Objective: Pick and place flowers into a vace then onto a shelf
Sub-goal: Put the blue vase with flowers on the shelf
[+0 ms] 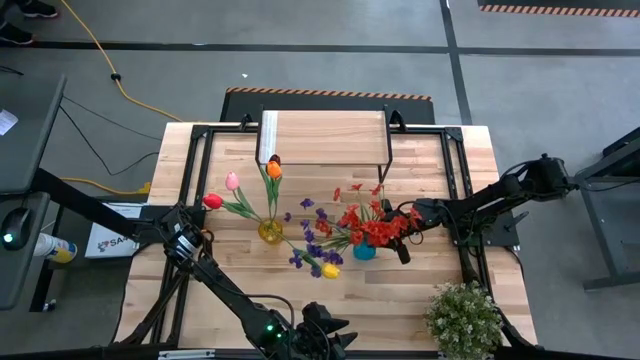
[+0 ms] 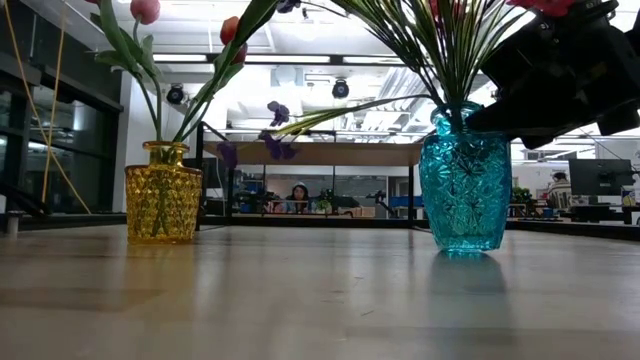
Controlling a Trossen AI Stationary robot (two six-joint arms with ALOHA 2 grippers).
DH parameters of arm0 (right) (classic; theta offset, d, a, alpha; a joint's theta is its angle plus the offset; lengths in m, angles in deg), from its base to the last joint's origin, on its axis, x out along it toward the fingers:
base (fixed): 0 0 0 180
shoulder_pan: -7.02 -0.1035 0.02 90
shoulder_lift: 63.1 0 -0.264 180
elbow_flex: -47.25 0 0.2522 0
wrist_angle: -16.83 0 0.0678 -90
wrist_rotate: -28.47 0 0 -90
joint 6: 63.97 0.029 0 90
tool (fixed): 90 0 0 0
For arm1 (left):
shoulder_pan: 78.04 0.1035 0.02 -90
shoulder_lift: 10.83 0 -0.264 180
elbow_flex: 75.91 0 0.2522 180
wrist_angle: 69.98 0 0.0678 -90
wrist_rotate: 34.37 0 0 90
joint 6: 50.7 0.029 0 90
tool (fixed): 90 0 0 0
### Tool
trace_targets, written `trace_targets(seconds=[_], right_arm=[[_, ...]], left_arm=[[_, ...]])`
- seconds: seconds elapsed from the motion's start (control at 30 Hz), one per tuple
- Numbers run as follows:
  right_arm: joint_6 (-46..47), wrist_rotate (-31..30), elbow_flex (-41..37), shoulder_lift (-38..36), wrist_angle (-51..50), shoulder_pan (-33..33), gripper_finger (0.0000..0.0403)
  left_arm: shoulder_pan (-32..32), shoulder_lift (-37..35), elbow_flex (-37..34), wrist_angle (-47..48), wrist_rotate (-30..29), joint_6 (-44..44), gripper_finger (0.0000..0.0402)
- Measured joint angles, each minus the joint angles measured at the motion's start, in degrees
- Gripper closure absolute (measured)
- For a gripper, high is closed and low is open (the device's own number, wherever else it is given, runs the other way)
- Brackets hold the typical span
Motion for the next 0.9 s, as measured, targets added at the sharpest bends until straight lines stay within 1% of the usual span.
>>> trace_targets(seconds=[0.23, 0.43, 0.67, 0.9], right_arm=[[0.02, -0.32, -0.02, 0.04, 0.84, 0.0, 0.0242], [0.82, -1.12, -0.09, 0.07, 1.36, 0.0, 0.0235], [1.04, -2.02, -0.15, 0.17, 2.75, 0.07, 0.0243], [1.18, -2.54, -0.15, 0.15, 4.05, 0.04, 0.0239]], left_arm=[[0.0, 0.0, 0.0, 0.0, 0.0, 0.04, 0.017], [0.0, 0.0, 0.0, 0.02, 0.02, -0.03, 0.017], [-0.02, 0.0, 0.0, 0.07, 0.05, -1.09, 0.017], [-0.02, 0.0, 0.0, 0.11, 1.08, -1.14, 0.017]])
